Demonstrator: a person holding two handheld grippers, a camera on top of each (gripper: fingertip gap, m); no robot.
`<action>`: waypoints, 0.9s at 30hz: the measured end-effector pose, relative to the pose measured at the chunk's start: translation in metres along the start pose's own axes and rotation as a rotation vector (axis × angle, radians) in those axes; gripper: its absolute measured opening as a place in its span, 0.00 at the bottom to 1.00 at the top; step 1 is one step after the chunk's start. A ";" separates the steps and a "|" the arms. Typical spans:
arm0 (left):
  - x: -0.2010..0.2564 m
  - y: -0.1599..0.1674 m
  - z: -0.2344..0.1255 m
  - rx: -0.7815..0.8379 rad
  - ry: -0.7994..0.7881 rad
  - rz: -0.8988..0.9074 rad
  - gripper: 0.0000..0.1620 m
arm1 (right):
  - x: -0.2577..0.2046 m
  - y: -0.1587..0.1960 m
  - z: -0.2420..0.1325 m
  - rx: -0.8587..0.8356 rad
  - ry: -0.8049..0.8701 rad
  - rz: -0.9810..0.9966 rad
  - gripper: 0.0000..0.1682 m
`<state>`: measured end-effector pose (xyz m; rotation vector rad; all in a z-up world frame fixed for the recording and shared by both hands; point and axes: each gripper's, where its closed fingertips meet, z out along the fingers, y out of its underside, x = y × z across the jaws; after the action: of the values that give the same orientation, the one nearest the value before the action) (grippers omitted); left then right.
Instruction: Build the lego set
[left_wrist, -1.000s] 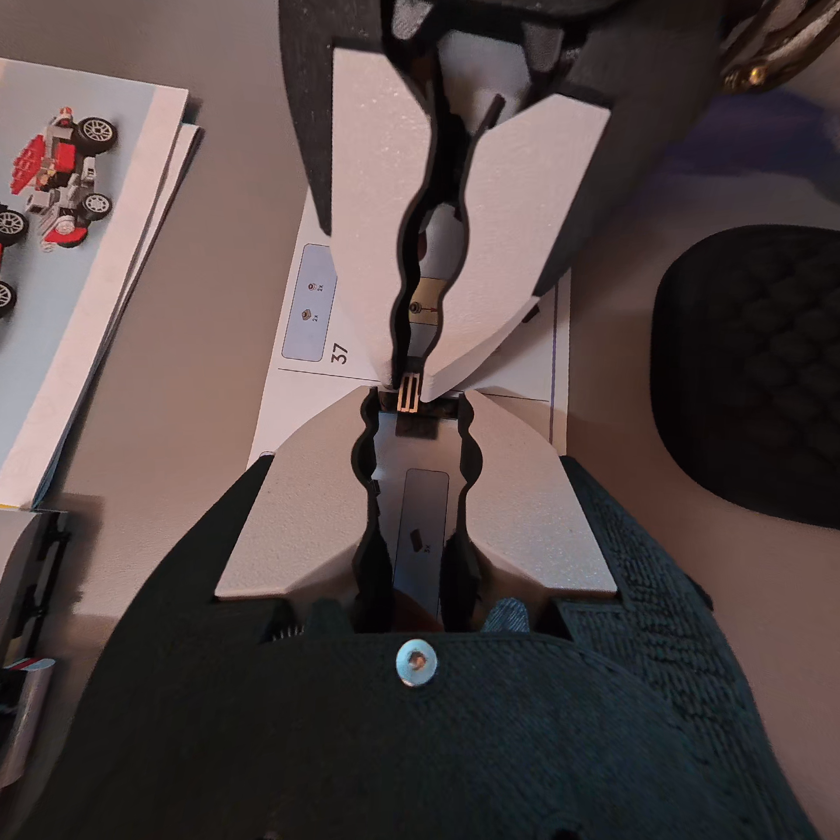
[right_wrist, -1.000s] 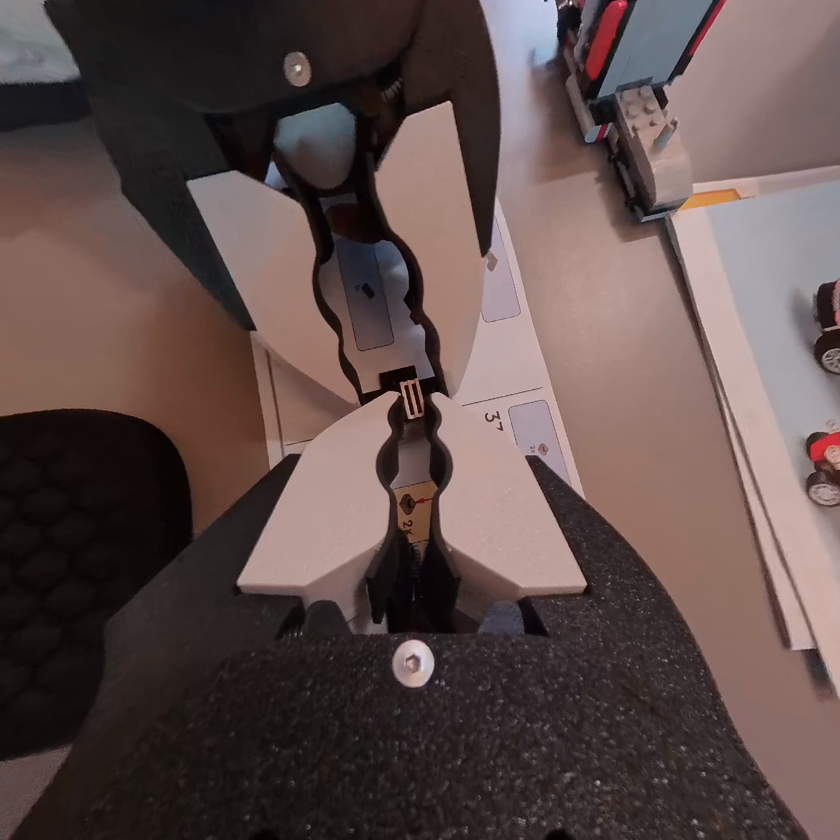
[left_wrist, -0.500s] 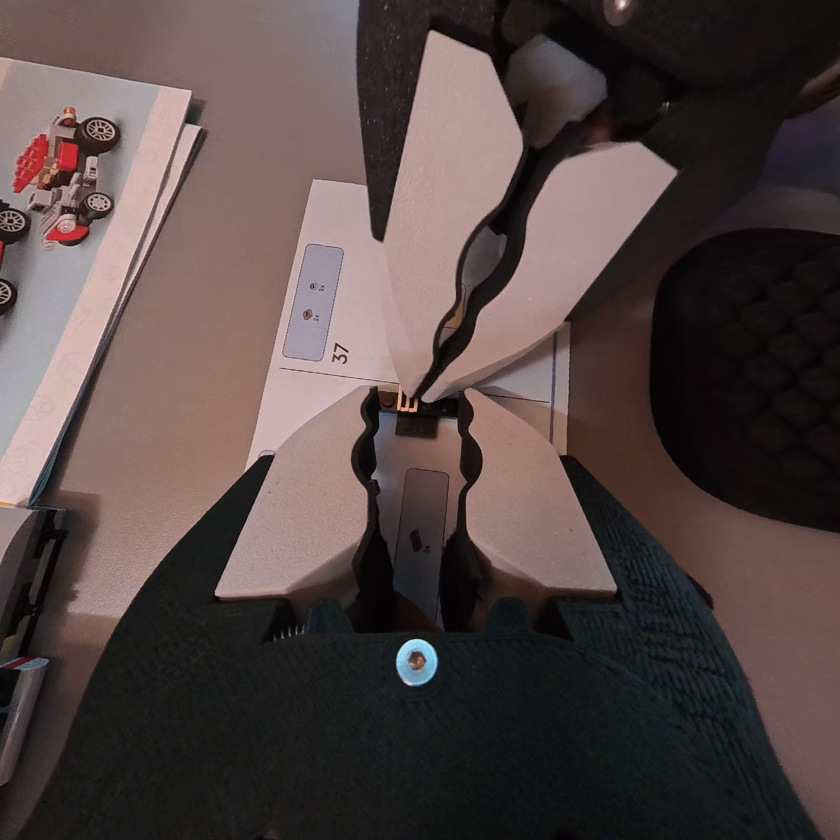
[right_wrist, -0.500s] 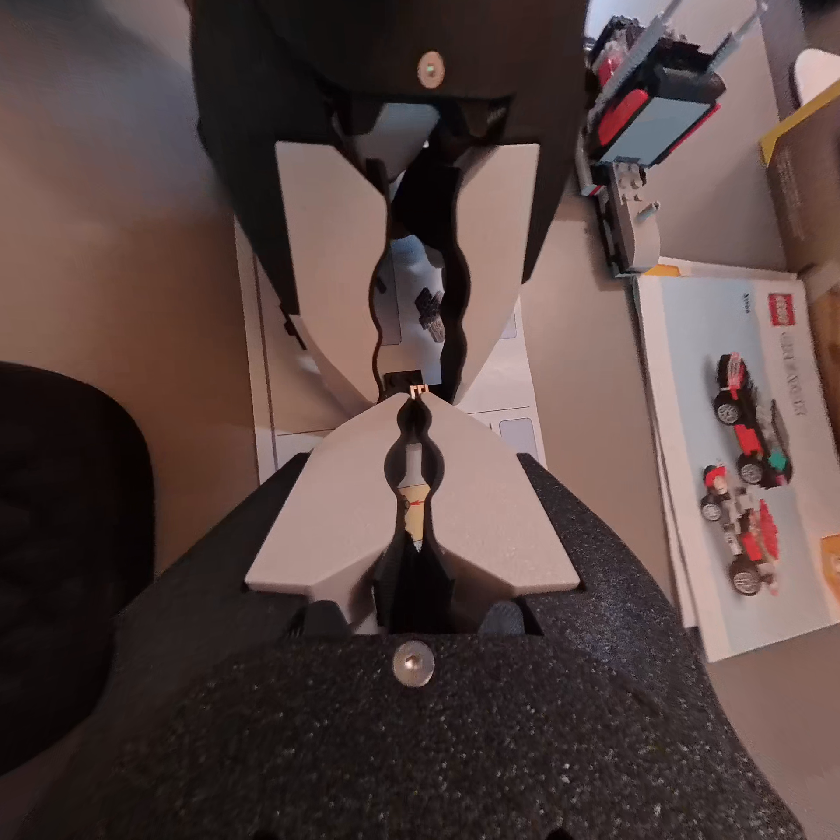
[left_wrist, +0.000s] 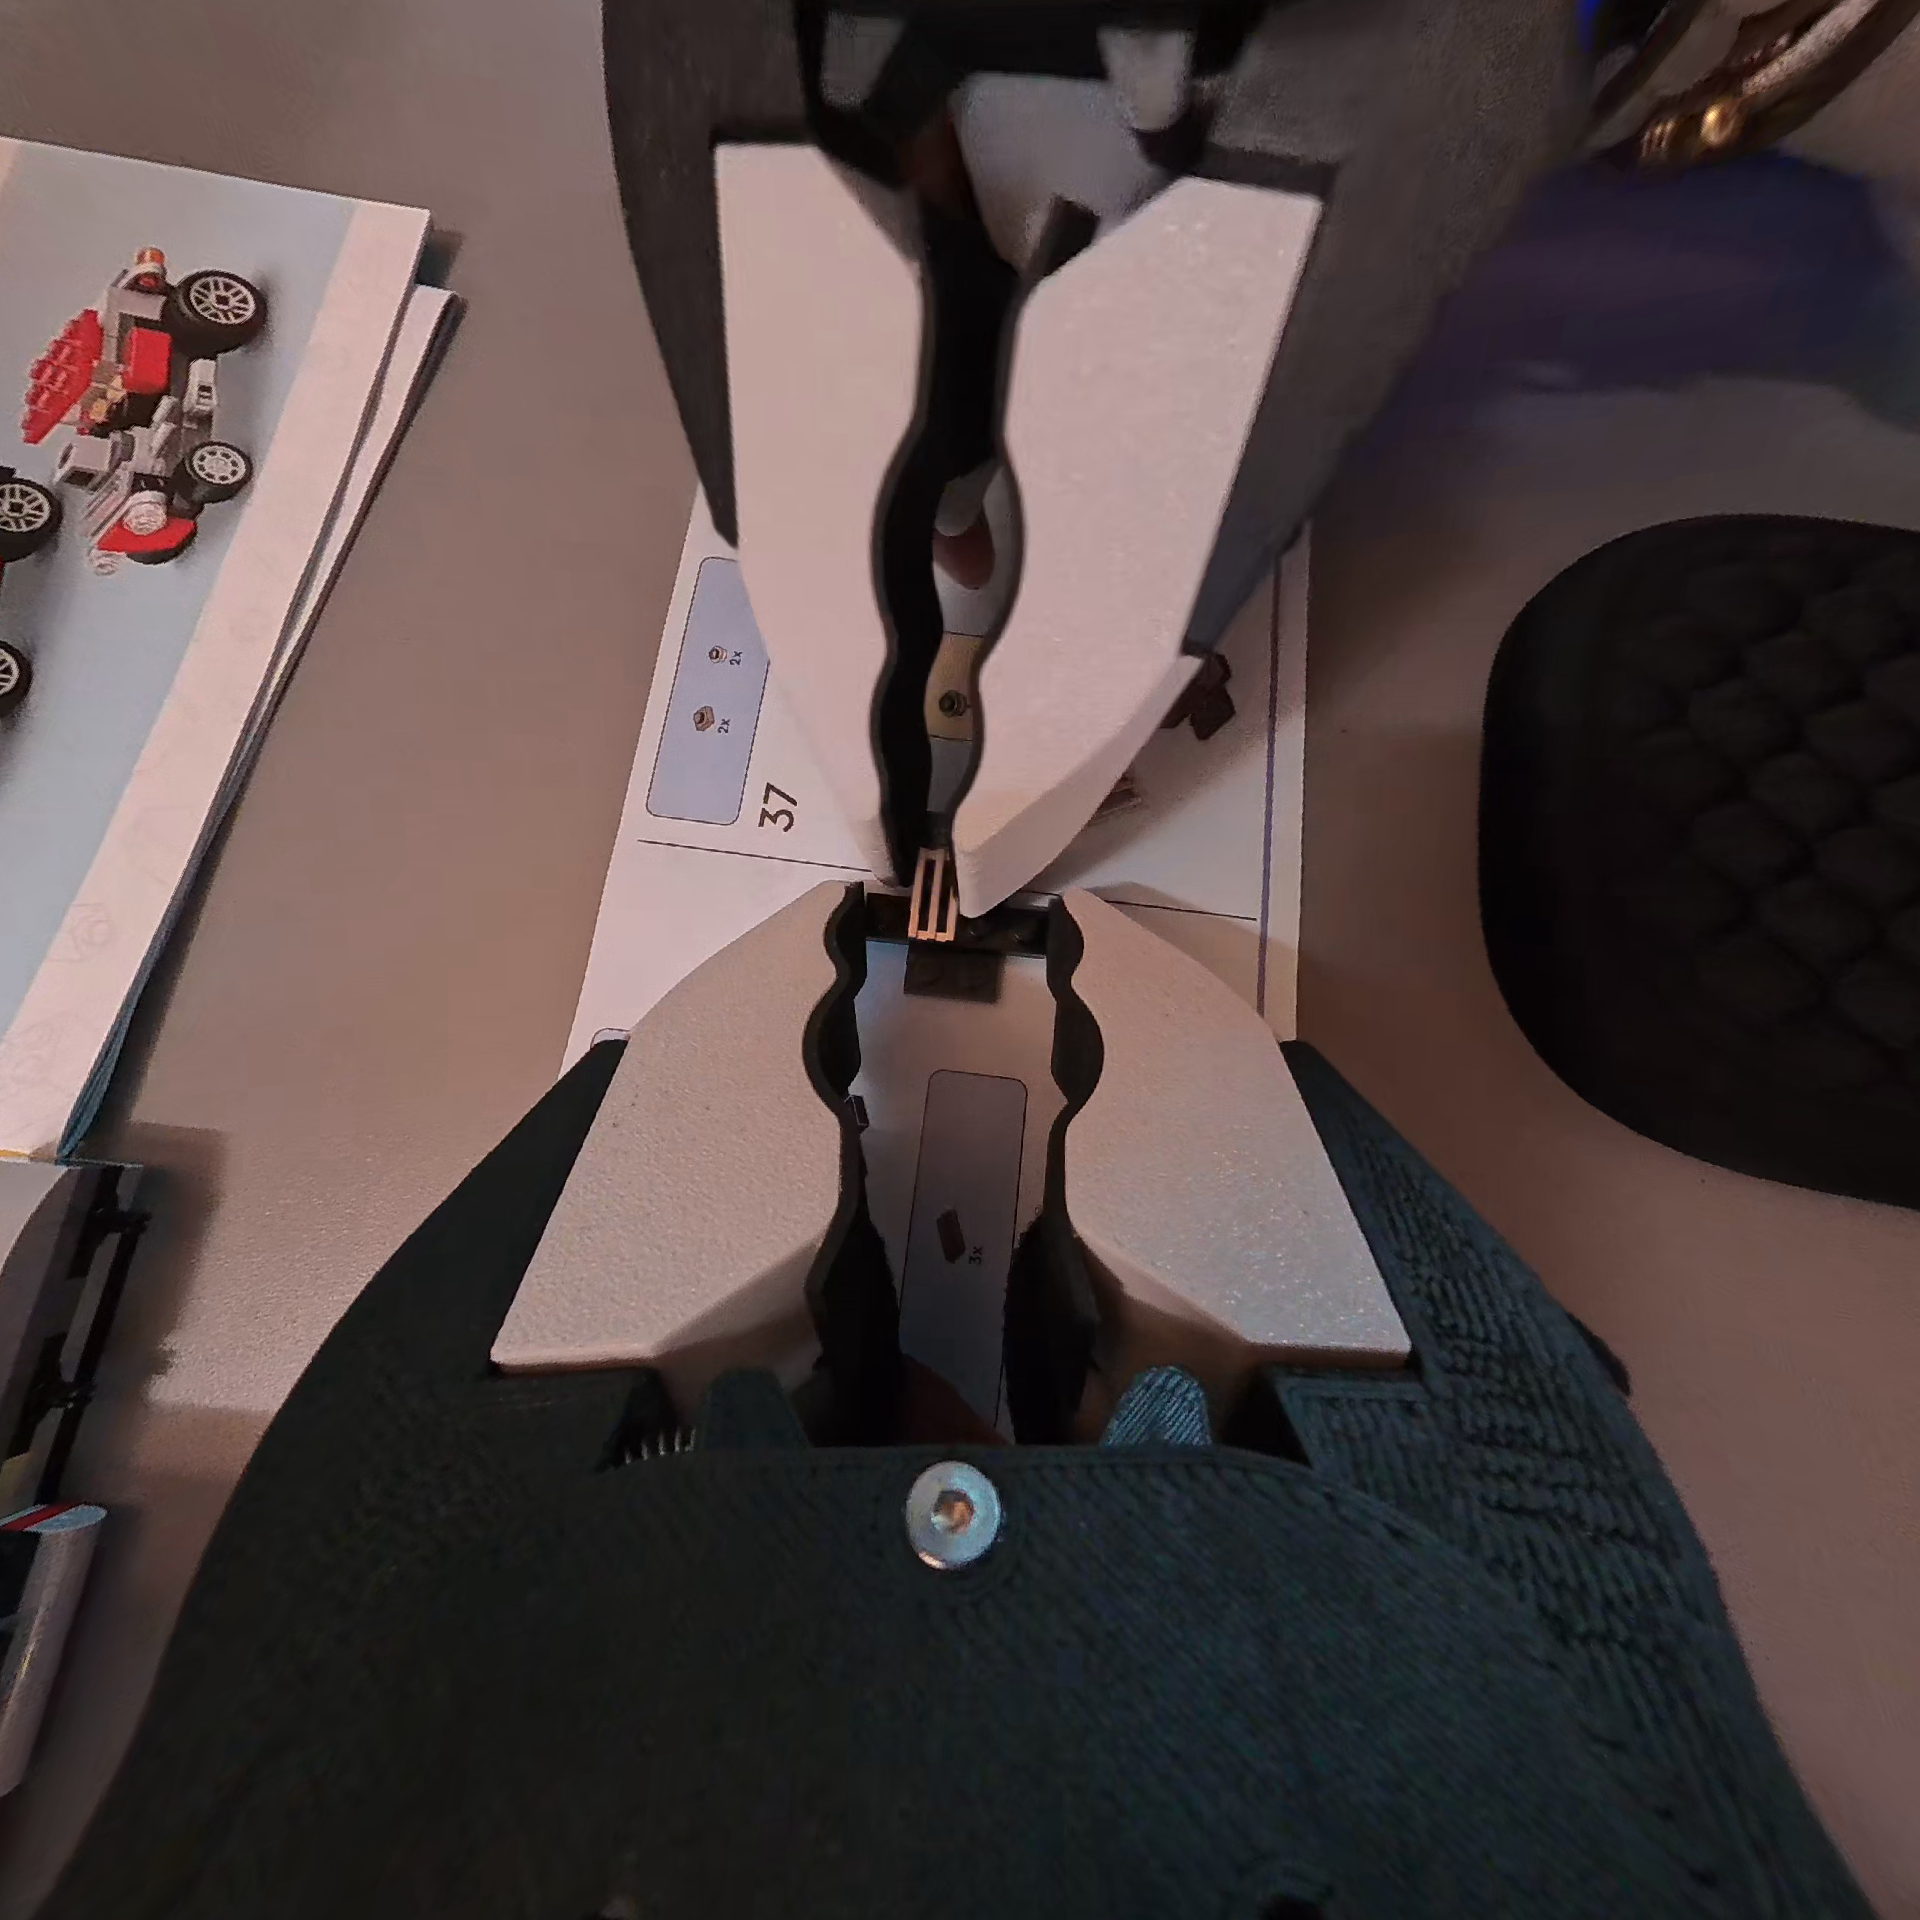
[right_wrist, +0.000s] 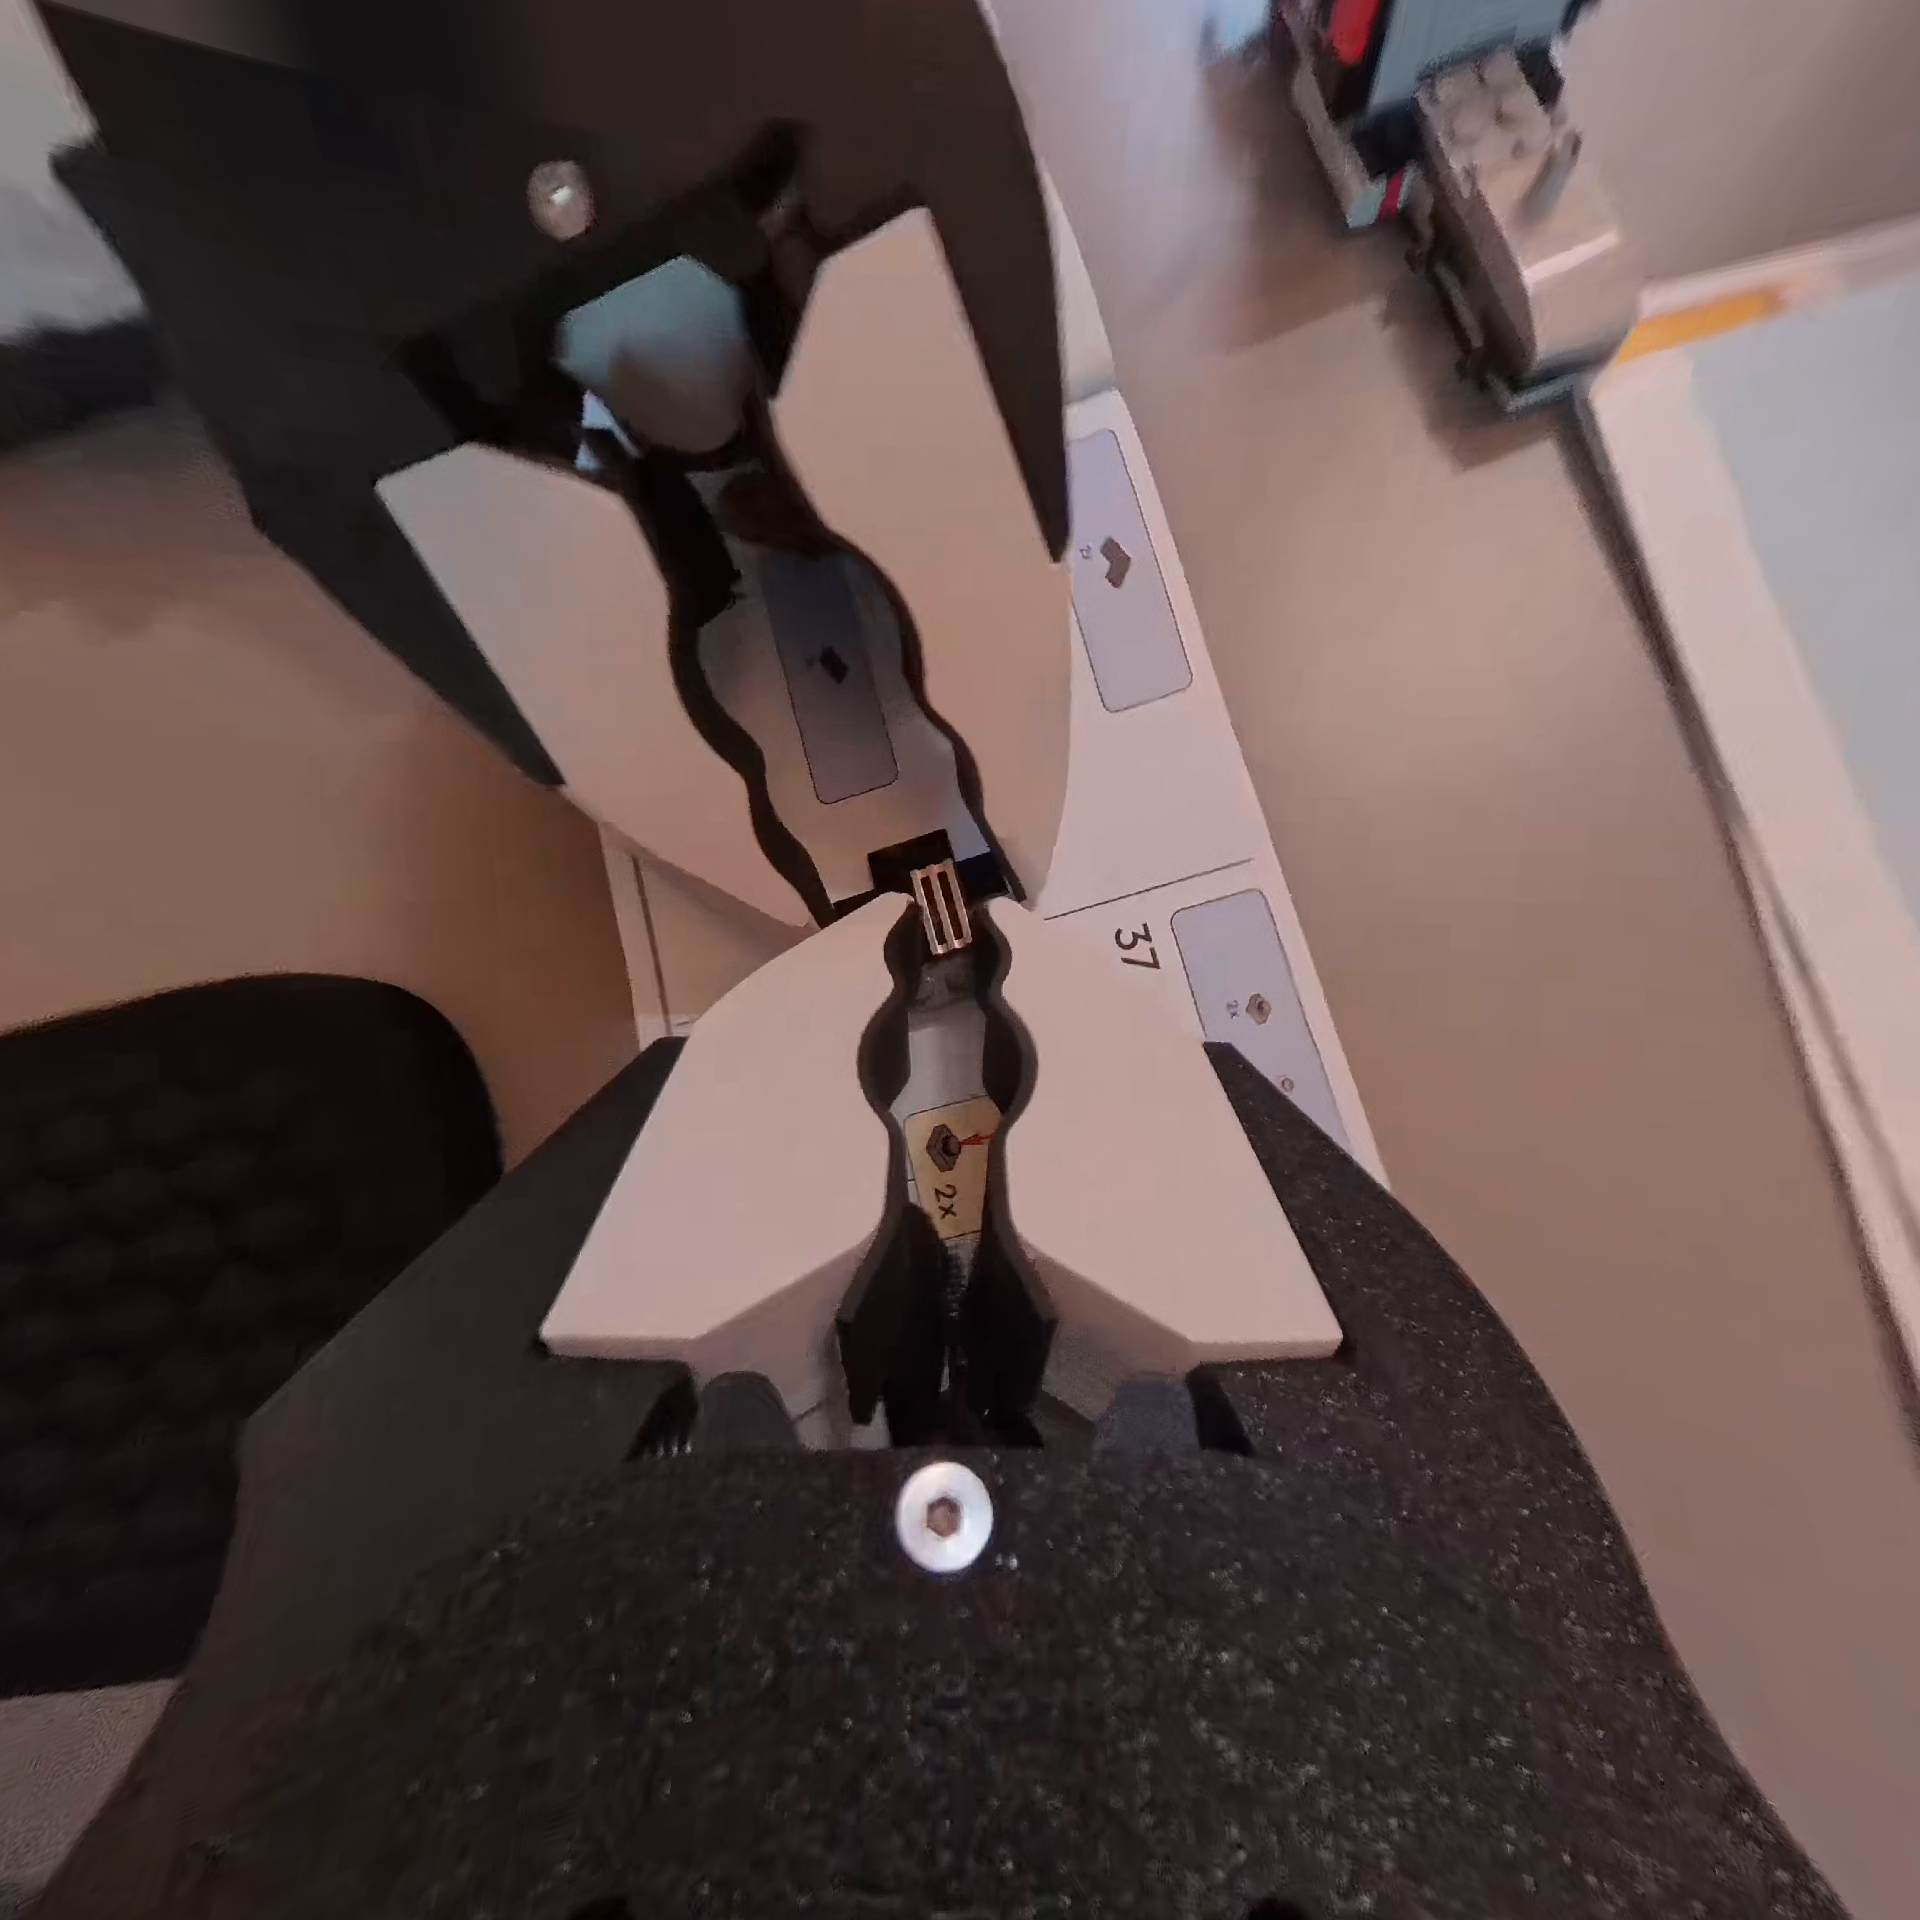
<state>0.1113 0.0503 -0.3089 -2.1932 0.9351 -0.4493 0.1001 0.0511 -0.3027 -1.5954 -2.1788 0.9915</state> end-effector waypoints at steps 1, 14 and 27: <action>0.000 0.000 0.000 0.000 0.000 0.000 0.21 | 0.000 0.000 0.000 -0.001 0.035 -0.052 0.05; 0.000 0.000 0.000 -0.001 -0.011 -0.020 0.21 | 0.003 -0.013 -0.019 0.169 0.262 -0.095 0.05; 0.004 0.010 -0.015 -0.048 -0.103 -0.251 0.21 | -0.016 0.007 -0.009 0.041 0.275 0.238 0.05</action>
<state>0.1010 0.0357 -0.3057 -2.3648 0.6241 -0.4296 0.1161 0.0405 -0.2975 -1.8795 -1.8087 0.8134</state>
